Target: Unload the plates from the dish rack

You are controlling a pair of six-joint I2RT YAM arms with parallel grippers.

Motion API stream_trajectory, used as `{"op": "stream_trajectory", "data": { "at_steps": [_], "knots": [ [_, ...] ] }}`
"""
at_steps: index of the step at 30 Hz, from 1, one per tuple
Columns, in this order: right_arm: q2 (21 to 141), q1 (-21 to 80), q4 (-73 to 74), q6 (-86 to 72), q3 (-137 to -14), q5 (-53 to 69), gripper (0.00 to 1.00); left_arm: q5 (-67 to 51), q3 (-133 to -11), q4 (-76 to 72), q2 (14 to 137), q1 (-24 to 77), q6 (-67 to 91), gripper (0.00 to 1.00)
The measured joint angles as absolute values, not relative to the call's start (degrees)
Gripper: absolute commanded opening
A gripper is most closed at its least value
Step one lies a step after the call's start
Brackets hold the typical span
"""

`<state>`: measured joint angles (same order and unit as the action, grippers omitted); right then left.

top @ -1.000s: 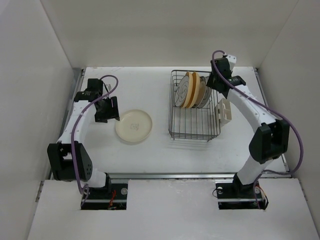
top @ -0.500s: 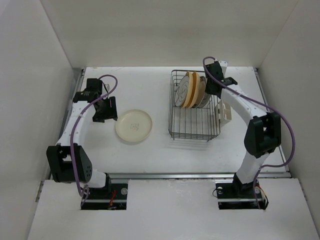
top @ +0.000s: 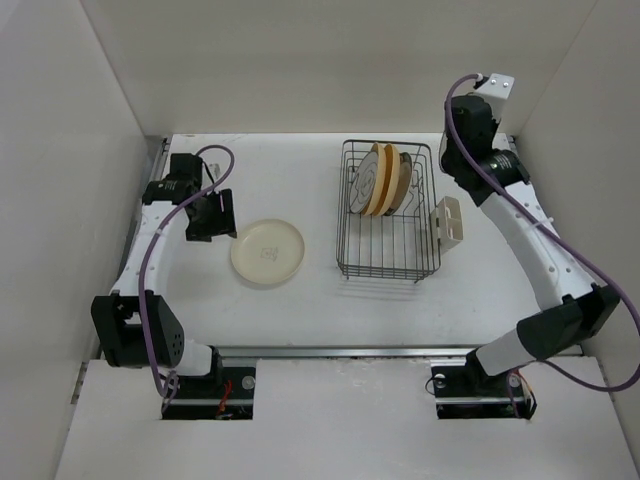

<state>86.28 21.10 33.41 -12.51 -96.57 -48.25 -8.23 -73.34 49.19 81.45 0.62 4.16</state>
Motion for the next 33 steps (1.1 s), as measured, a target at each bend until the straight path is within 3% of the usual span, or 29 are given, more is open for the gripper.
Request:
{"op": "stream_trajectory", "data": {
  "at_steps": [2, 4, 8, 13, 19, 23, 28, 32, 33],
  "knots": [
    [85.38, 22.22, 34.52, -11.84, -97.49, -51.09, 0.00, -10.02, -74.67, 49.93, 81.17, 0.62, 3.36, 0.59],
    [84.36, 24.23, 35.40, -11.29, -97.51, -50.76, 0.00, -13.06, -76.20, 50.65, 80.66, 0.62, 1.89, 0.69],
    [83.09, 30.87, 35.24, -9.78, -97.25, -42.13, 0.00, -21.93, -77.36, 50.68, 77.45, 0.62, -2.28, 0.99],
    [83.02, 36.95, 28.95, -9.26, -91.96, -16.49, 0.00, -28.12, -77.36, 49.32, 73.01, 0.62, -5.98, 0.99],
    [90.24, 37.56, 20.16, -11.44, -87.39, 12.08, 0.00, -28.86, -75.85, 48.05, 72.14, 0.62, -9.28, 0.99],
    [93.82, 37.67, 15.57, -13.91, -84.12, 23.77, 0.00, -28.29, -72.82, 47.55, 72.20, 0.62, -10.48, 0.93],
    [97.58, 38.92, 10.63, -16.40, -83.55, 33.43, 0.00, -31.18, -71.37, 47.31, 72.44, 0.62, -11.09, 0.78],
    [99.77, 40.21, 8.19, -17.76, -83.50, 36.51, 0.00, -32.84, -71.37, 47.88, 73.34, 0.62, -11.11, 0.53],
    [100.03, 40.32, 8.03, -17.85, -83.50, 36.49, 0.00, -33.26, -71.37, 48.31, 73.87, 0.62, -11.07, 0.33]
  ]
}}
